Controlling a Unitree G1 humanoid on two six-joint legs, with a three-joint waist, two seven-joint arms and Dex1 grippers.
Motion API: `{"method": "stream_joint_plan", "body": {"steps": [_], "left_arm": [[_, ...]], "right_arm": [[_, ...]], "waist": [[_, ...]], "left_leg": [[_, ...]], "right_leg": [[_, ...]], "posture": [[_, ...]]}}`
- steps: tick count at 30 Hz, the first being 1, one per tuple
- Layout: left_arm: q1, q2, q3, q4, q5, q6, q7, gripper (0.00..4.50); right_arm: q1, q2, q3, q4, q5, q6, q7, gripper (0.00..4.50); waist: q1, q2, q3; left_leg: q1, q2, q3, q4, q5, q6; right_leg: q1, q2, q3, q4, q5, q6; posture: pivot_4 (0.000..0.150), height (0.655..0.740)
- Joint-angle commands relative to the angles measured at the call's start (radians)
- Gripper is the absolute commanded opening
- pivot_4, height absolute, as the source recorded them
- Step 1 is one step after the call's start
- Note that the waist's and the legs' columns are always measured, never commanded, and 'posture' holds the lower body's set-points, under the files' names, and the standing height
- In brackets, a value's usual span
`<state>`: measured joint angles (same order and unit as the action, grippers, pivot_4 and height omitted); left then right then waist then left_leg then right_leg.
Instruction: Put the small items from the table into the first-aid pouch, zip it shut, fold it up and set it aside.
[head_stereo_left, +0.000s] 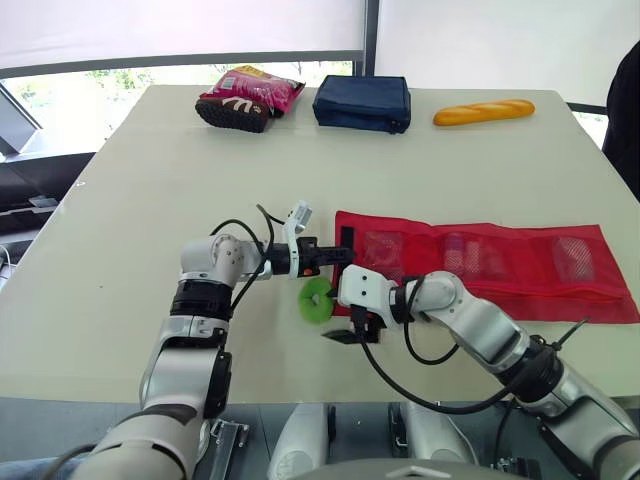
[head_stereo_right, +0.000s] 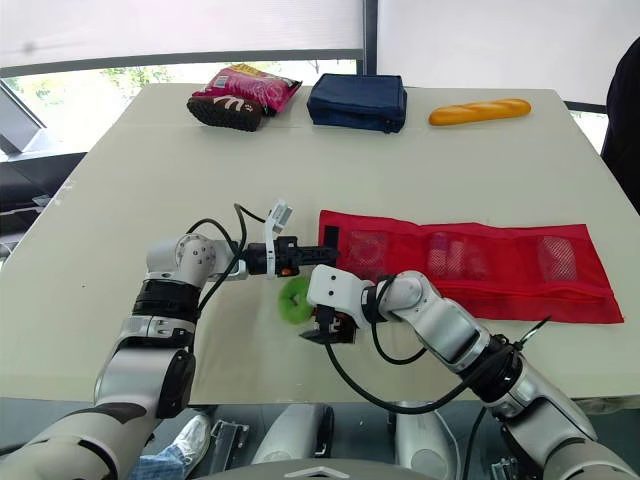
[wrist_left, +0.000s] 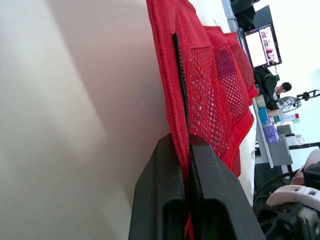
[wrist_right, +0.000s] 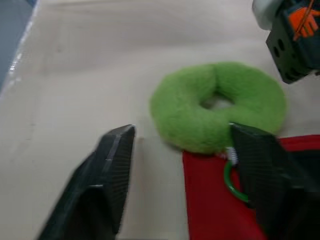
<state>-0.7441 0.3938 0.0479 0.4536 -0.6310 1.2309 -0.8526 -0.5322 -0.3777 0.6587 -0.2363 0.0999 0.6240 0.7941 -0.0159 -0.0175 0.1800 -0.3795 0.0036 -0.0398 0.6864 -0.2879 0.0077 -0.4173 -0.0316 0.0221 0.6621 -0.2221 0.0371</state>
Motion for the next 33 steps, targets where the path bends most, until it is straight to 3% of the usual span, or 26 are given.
{"method": "stream_joint_plan", "body": {"steps": [1,2,5,14,25,33], "left_arm": [[-0.018,-0.013,0.008,0.022,0.006,-0.019,-0.002,0.00],[-0.018,-0.014,0.008,0.023,0.007,-0.020,-0.003,0.00],[-0.015,-0.014,0.004,0.020,0.009,-0.022,-0.007,0.00],[0.012,0.033,-0.012,0.000,0.035,-0.066,-0.049,0.00],[0.070,0.135,-0.067,-0.037,0.079,-0.149,-0.138,0.00],[0.110,0.222,-0.086,-0.052,0.100,-0.210,-0.209,0.00]], "right_arm": [[0.000,0.009,0.020,-0.003,-0.047,-0.004,-0.015,1.16],[0.004,0.013,0.014,-0.004,-0.052,-0.006,-0.019,0.62],[0.019,0.020,-0.029,-0.025,-0.039,-0.007,-0.020,0.05],[0.191,0.005,-0.353,-0.244,0.241,0.077,0.007,0.05],[0.414,0.060,-0.690,-0.314,0.434,0.128,-0.185,0.05],[0.553,0.045,-0.844,-0.357,0.525,0.127,-0.271,0.05]], "waist": [[0.001,0.000,0.000],[0.001,0.000,0.000],[0.001,0.000,0.000],[0.000,0.000,0.000],[-0.023,0.000,0.000],[-0.025,0.000,0.000]], "left_leg": [[0.000,0.000,0.000,0.000,0.000,0.000],[0.000,0.000,0.000,0.000,0.000,0.000],[0.000,0.000,0.000,0.000,0.000,0.000],[-0.001,0.000,-0.001,0.000,0.000,0.000],[0.000,0.002,0.000,-0.002,0.000,0.000],[0.000,0.002,0.002,-0.003,0.000,0.000]], "right_leg": [[0.000,0.000,0.000,0.000,0.000,0.000],[0.000,0.000,0.000,0.000,0.000,0.000],[0.000,0.000,0.000,0.000,0.000,0.000],[0.000,0.000,-0.001,-0.001,0.000,0.000],[0.000,0.002,0.000,-0.001,0.000,0.000],[-0.001,0.002,0.003,-0.001,-0.001,0.001]], "posture": [[0.150,0.7400],[0.150,0.7400],[0.150,0.7400],[0.150,0.7400],[0.150,0.7400],[0.150,0.7400]]}}
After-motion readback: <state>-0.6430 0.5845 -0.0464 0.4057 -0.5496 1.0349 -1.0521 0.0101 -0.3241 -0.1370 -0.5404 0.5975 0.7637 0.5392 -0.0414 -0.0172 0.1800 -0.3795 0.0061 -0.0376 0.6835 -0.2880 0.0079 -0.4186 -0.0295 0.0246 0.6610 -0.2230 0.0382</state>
